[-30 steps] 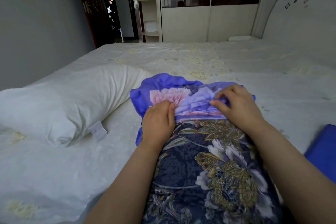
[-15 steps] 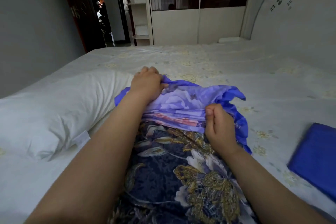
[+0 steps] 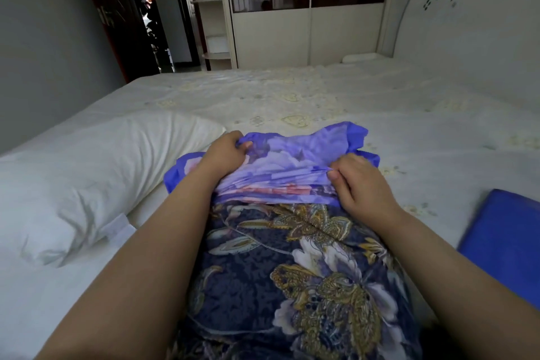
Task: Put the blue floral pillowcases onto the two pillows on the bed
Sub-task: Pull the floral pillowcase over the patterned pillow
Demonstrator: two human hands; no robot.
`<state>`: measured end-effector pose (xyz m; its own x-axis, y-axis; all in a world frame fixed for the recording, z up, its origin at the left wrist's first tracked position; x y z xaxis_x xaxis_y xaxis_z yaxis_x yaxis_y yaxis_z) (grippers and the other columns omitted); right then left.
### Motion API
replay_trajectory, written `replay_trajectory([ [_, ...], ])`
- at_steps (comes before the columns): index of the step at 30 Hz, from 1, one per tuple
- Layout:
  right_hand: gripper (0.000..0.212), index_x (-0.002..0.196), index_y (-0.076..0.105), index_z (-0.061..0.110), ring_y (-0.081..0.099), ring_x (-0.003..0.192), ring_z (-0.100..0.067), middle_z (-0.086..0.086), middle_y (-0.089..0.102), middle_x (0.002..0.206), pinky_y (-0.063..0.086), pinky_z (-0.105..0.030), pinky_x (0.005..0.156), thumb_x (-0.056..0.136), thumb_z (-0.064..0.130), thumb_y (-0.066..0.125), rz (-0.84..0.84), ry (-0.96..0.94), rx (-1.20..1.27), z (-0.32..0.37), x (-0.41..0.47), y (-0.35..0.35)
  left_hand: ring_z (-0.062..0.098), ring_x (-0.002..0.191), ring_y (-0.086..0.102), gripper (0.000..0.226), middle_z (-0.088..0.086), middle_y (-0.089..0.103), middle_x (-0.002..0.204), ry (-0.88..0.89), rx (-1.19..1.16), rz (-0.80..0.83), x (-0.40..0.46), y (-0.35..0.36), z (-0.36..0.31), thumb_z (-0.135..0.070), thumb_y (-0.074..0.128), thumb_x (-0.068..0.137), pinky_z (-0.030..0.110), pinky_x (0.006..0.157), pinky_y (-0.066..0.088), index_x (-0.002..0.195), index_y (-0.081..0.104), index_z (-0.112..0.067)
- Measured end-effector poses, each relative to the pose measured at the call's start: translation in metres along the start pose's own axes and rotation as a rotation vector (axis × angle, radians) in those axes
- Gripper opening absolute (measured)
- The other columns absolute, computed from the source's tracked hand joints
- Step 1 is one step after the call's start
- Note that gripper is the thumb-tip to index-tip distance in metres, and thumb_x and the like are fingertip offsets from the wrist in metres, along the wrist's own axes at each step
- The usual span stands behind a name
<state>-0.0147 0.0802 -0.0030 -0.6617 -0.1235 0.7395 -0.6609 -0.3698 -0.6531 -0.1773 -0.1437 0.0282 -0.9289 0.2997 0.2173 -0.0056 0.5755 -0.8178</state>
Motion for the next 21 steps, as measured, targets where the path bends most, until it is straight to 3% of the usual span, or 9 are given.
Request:
replay_trajectory([
  [3,0.048,0.073,0.054,0.015,0.056,0.055,-0.03,-0.006,0.055,0.059,0.028,-0.025,0.052,0.094,0.048,0.027,0.113,0.127,-0.112,-0.011,-0.02,-0.003,0.025,0.075,0.045,0.022,0.007,0.048,0.074,-0.016,0.016,-0.056,-0.001,0.001,0.013,-0.028,0.048,0.097,0.03,0.065,0.03,0.085,0.042,-0.011],
  [6,0.054,0.061,0.045,0.022,0.048,0.049,-0.013,0.002,0.04,0.049,0.028,-0.029,0.05,0.088,0.067,0.034,0.254,0.369,0.144,-0.009,-0.03,-0.005,0.026,0.074,0.045,0.021,0.009,0.049,0.078,0.014,0.034,-0.084,-0.003,0.006,0.011,-0.028,0.048,0.097,0.03,0.064,0.028,0.086,0.041,-0.011],
  [8,0.044,0.064,0.047,0.019,0.042,0.049,-0.008,0.002,0.039,0.053,0.029,-0.026,0.051,0.086,0.056,0.051,0.311,0.417,0.275,-0.008,-0.035,-0.008,0.026,0.075,0.044,0.021,0.01,0.049,0.08,0.024,0.05,-0.08,-0.001,0.009,0.01,-0.029,0.047,0.098,0.031,0.064,0.029,0.087,0.042,-0.011],
  [10,0.023,0.076,0.05,0.023,0.044,0.059,-0.006,0.006,0.045,0.066,0.032,-0.026,0.057,0.087,0.041,0.061,0.334,0.344,0.226,-0.013,-0.041,-0.011,0.027,0.077,0.047,0.021,0.011,0.051,0.082,0.018,0.048,-0.05,-0.001,0.011,0.013,-0.03,0.046,0.098,0.031,0.066,0.031,0.087,0.043,-0.012],
  [11,0.018,0.084,0.052,0.024,0.044,0.067,-0.005,0.008,0.048,0.077,0.034,-0.026,0.063,0.087,0.039,0.062,0.324,0.304,0.159,-0.018,-0.044,-0.011,0.028,0.08,0.05,0.021,0.01,0.051,0.082,0.018,0.038,-0.029,-0.001,0.011,0.016,-0.031,0.045,0.098,0.031,0.067,0.032,0.088,0.044,-0.012],
  [13,0.028,0.104,0.055,0.023,0.047,0.087,-0.01,0.007,0.051,0.099,0.038,-0.027,0.076,0.086,0.043,0.06,0.273,0.289,0.085,-0.027,-0.048,-0.007,0.034,0.089,0.056,0.024,0.007,0.051,0.081,0.014,0.002,0.039,-0.003,0.013,0.019,-0.036,0.042,0.098,0.031,0.068,0.032,0.091,0.046,-0.013],
  [15,0.034,0.114,0.054,0.02,0.05,0.094,-0.012,0.007,0.051,0.109,0.041,-0.028,0.08,0.088,0.042,0.058,0.22,0.372,0.169,-0.024,-0.047,-0.001,0.034,0.106,0.055,0.04,0.009,0.058,0.095,-0.025,0.028,0.16,-0.008,0.012,0.015,-0.047,0.034,0.098,0.031,0.075,0.033,0.107,0.053,-0.013],
  [18,0.019,0.106,0.056,0.02,0.056,0.08,-0.015,0.006,0.058,0.094,0.045,-0.032,0.07,0.093,0.035,0.054,0.121,0.395,0.33,-0.004,-0.04,0.012,0.032,0.126,0.044,0.07,0.013,0.048,0.138,-0.054,0.214,0.278,-0.004,0.004,0.004,-0.066,0.017,0.091,0.035,0.1,0.032,0.139,0.043,-0.022],
  [21,0.013,0.097,0.055,0.025,0.054,0.069,-0.005,0.013,0.057,0.076,0.04,-0.021,0.06,0.093,0.035,0.048,0.032,0.342,0.433,0.019,-0.033,0.018,0.034,0.13,0.037,0.057,0.017,0.044,0.139,0.08,0.184,0.156,0.007,-0.01,-0.022,-0.058,0.021,0.096,0.037,0.109,0.027,0.137,0.046,-0.028],
])
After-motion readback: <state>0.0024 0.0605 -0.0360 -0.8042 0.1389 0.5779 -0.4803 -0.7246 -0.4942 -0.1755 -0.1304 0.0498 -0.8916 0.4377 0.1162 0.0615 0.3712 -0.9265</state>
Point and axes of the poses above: each hand's wrist, its own x-axis towards the middle knuckle, its own y-axis out of the palm, z = x × y, the point moved 1 cm from there along x, towards the middle knuckle
